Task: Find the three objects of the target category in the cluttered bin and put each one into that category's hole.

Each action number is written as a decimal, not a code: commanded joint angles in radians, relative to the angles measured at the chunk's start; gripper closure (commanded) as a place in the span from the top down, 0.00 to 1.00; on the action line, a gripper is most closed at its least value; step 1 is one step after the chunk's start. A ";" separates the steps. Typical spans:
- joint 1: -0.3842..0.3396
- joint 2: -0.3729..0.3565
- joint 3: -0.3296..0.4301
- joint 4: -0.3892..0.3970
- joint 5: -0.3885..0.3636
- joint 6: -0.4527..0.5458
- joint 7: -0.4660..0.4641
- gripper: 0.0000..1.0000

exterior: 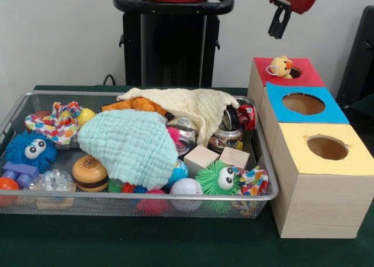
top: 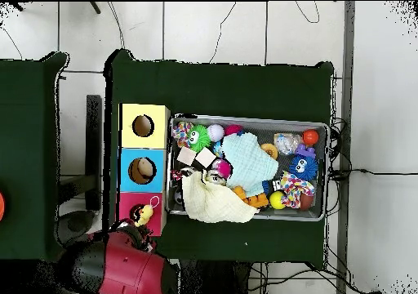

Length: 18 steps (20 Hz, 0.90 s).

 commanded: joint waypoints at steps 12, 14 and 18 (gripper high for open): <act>-0.068 0.039 0.177 0.140 0.036 -0.049 0.161 0.00; -0.066 0.048 0.184 0.137 0.038 -0.051 0.176 0.00; -0.070 0.073 0.208 0.125 0.052 -0.069 0.196 0.00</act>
